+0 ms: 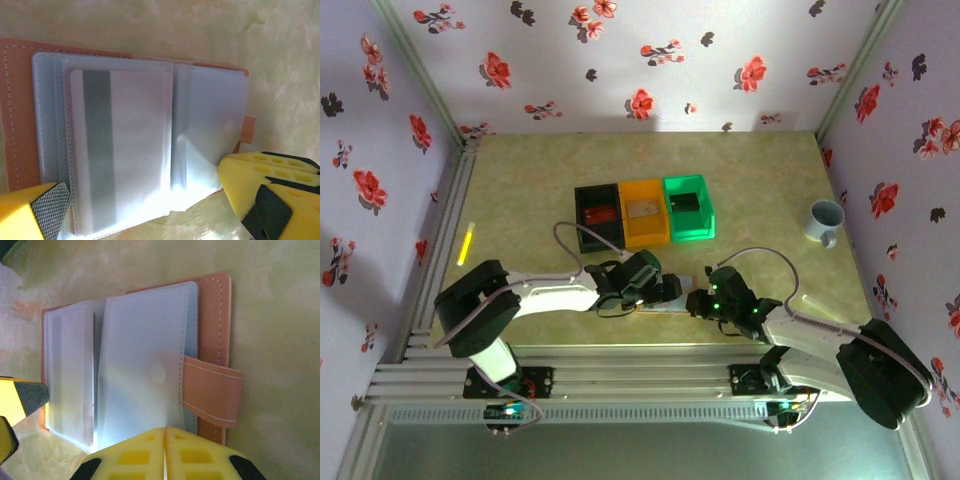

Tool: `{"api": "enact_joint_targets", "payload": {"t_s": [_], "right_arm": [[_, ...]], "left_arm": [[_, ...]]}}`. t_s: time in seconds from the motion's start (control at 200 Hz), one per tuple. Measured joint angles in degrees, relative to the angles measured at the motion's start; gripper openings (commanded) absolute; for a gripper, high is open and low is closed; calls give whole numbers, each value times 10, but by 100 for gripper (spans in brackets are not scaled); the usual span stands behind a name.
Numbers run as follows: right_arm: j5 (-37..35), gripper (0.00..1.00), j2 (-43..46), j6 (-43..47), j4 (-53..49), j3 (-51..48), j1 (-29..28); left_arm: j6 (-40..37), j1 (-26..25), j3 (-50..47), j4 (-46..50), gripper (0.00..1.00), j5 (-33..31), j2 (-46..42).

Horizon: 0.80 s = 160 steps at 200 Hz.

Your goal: Take the credit cards out of the card holder

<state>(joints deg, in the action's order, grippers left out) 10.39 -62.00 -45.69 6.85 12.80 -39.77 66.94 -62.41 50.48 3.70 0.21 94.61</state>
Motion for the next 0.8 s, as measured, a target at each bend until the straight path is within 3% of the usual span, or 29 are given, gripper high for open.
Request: {"api": "enact_joint_targets", "payload": {"t_s": [0.8], "right_arm": [[-2,8,0,0,2,-2,0]], "left_arm": [[-3,-4,12,18,100,-2,8]]}}
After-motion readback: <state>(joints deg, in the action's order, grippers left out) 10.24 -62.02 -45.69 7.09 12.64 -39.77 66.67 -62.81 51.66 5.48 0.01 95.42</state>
